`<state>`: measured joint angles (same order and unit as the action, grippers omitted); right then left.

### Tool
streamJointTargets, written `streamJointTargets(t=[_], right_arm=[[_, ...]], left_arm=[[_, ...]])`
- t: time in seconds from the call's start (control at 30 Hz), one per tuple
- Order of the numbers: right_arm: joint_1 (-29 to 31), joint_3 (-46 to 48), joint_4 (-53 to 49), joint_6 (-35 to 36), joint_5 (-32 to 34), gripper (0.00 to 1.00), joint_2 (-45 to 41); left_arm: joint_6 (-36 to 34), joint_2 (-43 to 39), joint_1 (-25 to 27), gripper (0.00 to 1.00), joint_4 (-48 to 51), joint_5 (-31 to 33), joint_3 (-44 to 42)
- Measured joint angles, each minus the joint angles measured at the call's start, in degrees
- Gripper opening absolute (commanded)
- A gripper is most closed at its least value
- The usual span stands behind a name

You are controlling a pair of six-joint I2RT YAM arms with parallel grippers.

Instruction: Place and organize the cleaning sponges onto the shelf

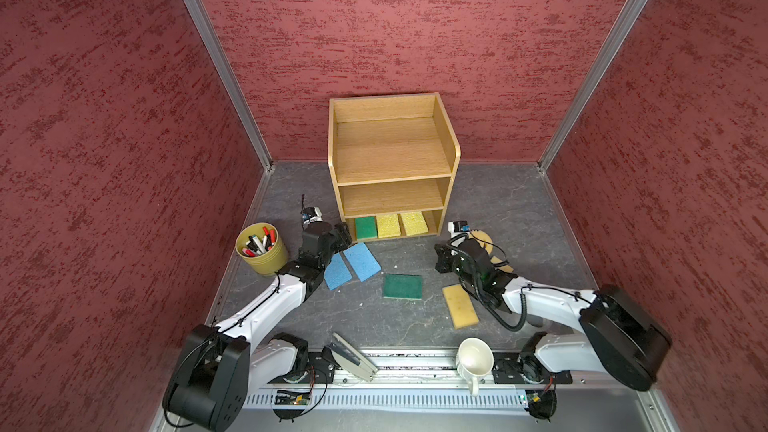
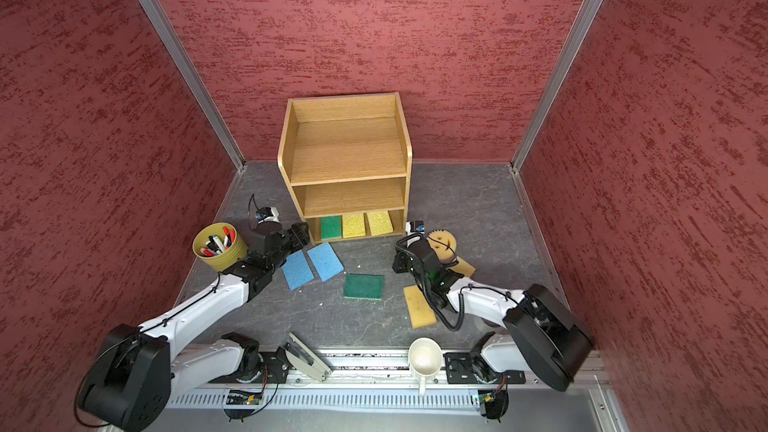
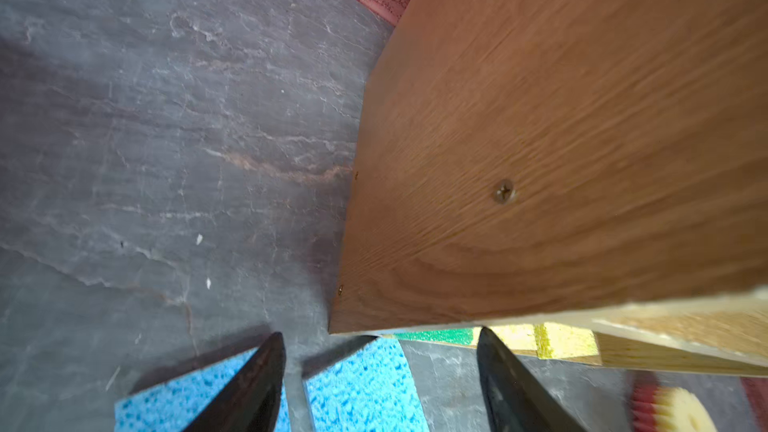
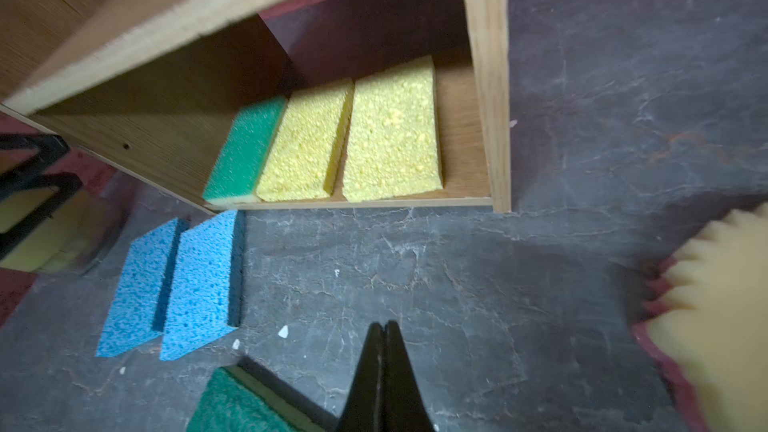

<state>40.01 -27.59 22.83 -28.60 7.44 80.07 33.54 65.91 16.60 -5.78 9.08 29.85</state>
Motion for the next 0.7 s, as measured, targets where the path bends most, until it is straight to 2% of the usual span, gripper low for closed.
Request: streamJointTargets(t=[0.27, 0.4, 0.53, 0.6, 0.7], right_arm=[[0.0, -8.0, 5.1, 3.0, -1.3, 0.02, 13.8], [0.0, -10.8, 8.0, 4.3, -1.7, 0.29, 16.5], [0.0, -10.6, 10.8, 3.9, -2.6, 0.60, 16.7], [0.0, -10.3, 12.1, 2.8, -3.2, 0.69, 16.7], [-0.3, -9.1, 14.2, -0.6, -3.9, 0.76, 16.7]], left_arm=[[-0.6, 2.4, -1.6, 0.70, -2.4, -2.6, 1.8], [0.4, -0.4, -1.4, 0.70, -1.1, -3.3, 1.3], [1.8, -6.9, -0.5, 0.70, -1.1, -2.8, -0.1], [2.4, -9.6, 0.1, 0.70, -1.1, -2.6, -0.9], [3.3, -12.3, 0.8, 0.71, -0.7, -2.6, -2.3]])
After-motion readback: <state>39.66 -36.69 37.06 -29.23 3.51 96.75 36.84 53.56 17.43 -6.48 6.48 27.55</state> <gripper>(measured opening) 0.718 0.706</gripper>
